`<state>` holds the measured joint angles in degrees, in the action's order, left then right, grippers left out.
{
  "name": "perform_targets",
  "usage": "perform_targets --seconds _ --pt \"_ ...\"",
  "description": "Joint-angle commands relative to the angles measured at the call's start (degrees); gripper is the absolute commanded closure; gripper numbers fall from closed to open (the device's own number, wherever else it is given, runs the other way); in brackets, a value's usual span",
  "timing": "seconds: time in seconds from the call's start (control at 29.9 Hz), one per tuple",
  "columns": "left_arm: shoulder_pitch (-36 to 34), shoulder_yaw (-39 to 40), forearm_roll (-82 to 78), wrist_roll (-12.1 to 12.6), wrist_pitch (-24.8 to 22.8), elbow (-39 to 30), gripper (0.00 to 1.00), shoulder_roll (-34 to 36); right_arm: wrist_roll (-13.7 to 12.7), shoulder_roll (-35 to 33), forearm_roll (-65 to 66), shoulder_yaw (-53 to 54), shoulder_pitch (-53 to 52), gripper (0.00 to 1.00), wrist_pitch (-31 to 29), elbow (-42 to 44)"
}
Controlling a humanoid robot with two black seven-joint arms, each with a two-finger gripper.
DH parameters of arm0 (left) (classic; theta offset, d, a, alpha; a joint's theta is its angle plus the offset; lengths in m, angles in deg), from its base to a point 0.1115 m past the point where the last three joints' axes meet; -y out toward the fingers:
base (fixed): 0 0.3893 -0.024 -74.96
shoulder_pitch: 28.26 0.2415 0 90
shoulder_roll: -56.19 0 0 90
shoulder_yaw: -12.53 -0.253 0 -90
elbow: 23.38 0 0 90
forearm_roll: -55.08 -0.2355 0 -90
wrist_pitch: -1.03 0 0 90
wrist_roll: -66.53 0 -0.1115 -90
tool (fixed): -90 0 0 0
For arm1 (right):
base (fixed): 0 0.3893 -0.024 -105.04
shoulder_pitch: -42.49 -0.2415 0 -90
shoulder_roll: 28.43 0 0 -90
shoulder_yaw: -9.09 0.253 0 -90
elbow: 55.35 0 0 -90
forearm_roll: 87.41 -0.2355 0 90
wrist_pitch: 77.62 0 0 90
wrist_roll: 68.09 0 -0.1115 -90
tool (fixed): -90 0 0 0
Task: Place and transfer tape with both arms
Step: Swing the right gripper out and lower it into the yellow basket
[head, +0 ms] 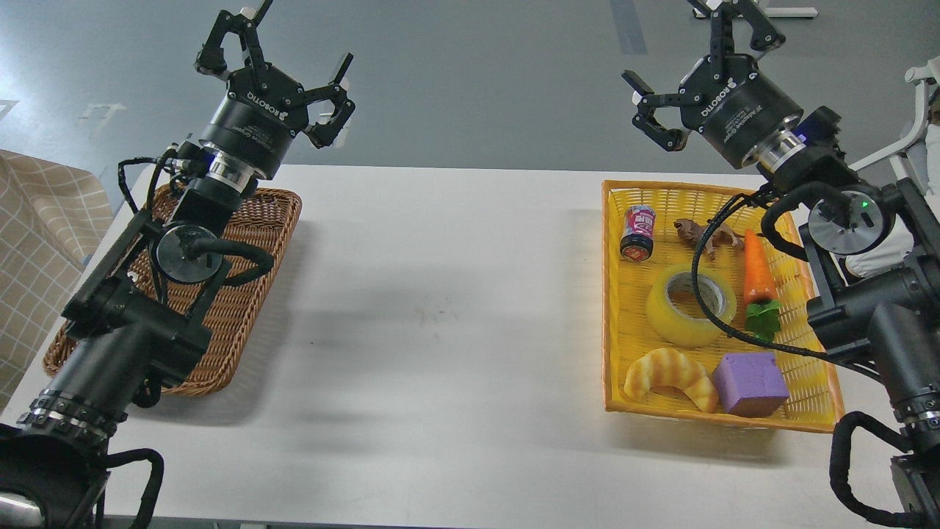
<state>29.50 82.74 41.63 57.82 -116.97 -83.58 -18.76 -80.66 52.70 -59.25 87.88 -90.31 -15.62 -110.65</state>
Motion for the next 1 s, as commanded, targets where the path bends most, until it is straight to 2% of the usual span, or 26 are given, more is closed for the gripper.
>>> perform_targets --seconds 0.0,0.43,0.7,0.77,0.97 --pt "0.0 0.0 0.0 0.0 0.0 -0.1 0.02 0.0 0.0 -3.7 3.5 -0.1 -0.2 0.00 0.0 -1.6" --pt "-0.1 0.0 -0.1 0.0 0.0 -0.1 0.02 0.1 0.2 -23.5 10.0 -16.5 -2.5 0.00 0.0 -13.2" --pt "-0.1 -0.1 -0.1 0.2 0.0 -0.2 0.02 0.2 0.3 -29.0 26.9 -19.3 -1.2 0.00 0.0 -21.4" --pt "-0.1 -0.1 -0.1 0.3 0.0 -0.2 0.02 0.2 0.3 -29.5 29.7 -19.5 -0.5 0.00 0.0 -22.1" --pt "-0.1 -0.1 -0.1 0.4 0.0 -0.4 0.02 0.4 0.3 -29.7 49.9 -23.4 1.1 0.00 0.0 -22.6"
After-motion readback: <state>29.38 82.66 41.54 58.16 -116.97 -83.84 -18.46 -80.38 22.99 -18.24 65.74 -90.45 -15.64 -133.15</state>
